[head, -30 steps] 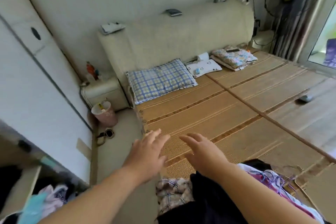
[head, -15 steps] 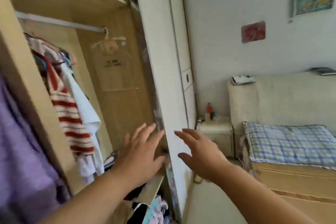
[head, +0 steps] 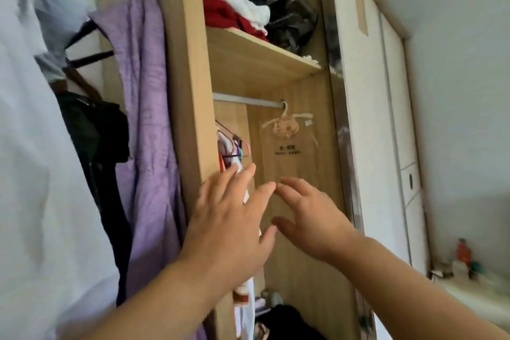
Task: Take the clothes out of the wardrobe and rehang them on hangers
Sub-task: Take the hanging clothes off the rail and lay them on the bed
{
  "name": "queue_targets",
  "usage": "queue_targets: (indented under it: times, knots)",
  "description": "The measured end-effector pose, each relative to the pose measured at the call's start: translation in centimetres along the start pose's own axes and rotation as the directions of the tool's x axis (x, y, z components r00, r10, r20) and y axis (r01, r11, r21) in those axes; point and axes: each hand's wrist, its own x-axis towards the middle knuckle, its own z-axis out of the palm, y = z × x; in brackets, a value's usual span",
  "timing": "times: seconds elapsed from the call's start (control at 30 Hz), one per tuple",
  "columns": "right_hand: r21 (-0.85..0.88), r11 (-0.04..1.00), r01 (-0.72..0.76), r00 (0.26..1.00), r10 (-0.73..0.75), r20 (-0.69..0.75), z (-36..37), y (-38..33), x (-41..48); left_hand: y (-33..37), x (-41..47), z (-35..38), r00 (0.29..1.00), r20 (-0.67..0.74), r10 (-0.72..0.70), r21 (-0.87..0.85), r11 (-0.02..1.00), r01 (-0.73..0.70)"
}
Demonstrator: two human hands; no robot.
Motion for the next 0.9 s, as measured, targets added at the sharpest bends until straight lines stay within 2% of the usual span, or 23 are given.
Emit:
queue_targets:
  times: [0.13,0.37,0.53,0.7,0.8,0.9]
  knots:
    - [0.073,0.995,0.075,0.996,-0.071,-0.046,0.0,1.4,5.9,-2.1,3.8,-1.9,0.987,-0.122,-0.108,0.140,0.982,0.125]
    - [0.220,0.967,0.130,0.992,-0.129,-0.018,0.9,5.0,15.6,-5.0,11.0,-3.9,0.932,-0.271,-0.242,0.310,0.895,0.322]
    - [0.333,0.935,0.121,0.991,-0.134,0.018,1.7,6.5,20.9,-4.8,14.0,-3.5,0.878,-0.344,-0.334,0.319,0.838,0.444]
    - [0.454,0.890,0.035,0.990,-0.094,0.107,3.7,6.8,25.4,-4.4,14.5,-3.0,0.786,-0.490,-0.377,0.210,0.824,0.526]
    - [0.599,0.801,-0.019,0.987,-0.079,0.137,4.4,6.5,26.8,-4.1,14.4,-2.8,0.745,-0.509,-0.431,0.142,0.811,0.567]
    - [0.679,0.731,-0.075,0.986,-0.045,0.157,5.4,6.5,28.1,-4.1,14.5,-2.7,0.737,-0.540,-0.406,0.172,0.804,0.569]
